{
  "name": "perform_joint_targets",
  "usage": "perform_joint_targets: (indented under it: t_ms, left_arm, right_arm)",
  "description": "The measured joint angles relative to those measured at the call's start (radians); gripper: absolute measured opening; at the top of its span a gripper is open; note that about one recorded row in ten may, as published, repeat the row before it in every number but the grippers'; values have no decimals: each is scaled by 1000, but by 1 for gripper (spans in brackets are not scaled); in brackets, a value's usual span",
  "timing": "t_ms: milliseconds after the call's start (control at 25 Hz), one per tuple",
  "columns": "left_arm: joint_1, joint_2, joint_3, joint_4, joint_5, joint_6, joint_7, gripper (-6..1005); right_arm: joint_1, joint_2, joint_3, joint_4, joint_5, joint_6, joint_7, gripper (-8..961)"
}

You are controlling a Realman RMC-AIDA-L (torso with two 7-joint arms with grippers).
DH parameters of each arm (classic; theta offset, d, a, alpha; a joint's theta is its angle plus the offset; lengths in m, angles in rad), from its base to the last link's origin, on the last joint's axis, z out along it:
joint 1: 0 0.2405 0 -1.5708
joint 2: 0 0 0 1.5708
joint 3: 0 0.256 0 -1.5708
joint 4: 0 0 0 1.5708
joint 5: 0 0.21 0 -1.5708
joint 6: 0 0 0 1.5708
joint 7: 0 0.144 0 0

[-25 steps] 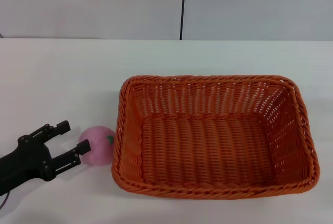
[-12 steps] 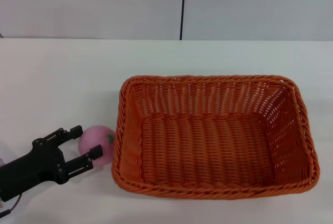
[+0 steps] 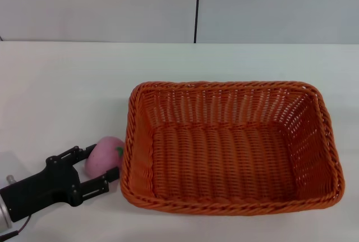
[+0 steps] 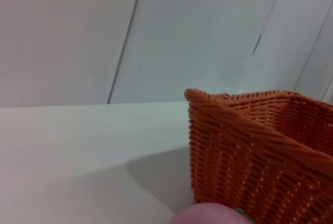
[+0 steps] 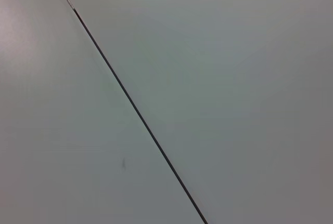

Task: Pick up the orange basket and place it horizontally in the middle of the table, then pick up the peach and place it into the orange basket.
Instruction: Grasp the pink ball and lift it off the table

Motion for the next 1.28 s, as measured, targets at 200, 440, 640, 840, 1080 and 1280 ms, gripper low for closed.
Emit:
perform_joint_targets:
  t_ms: [200,440,640,840,1080,1280]
  left_arm:
    - [-1,0,19,-3,0,6,0,797]
    - [-3,0,28,-5,0,10,0,759]
    - [-5,0,28,-5,0,11,0,493]
    - [-9,0,30,-5,0,11,-4,344]
    - [-12,2,30,-5,1,8,-10,321]
    - [-13,2,30,-5,1,0,-10,302]
  right_arm:
    - [-1,1,2,11,0,0,0,380]
    - [-2,0,10,20,0,-1,0,380]
    - [-5,0,12,20,0,-2,0,380]
    - [-6,0,13,21,0,-1,0,380]
    - [-5,0,20,23,0,-1,-1,380]
    - [-2,0,22,23,0,0,-1,380]
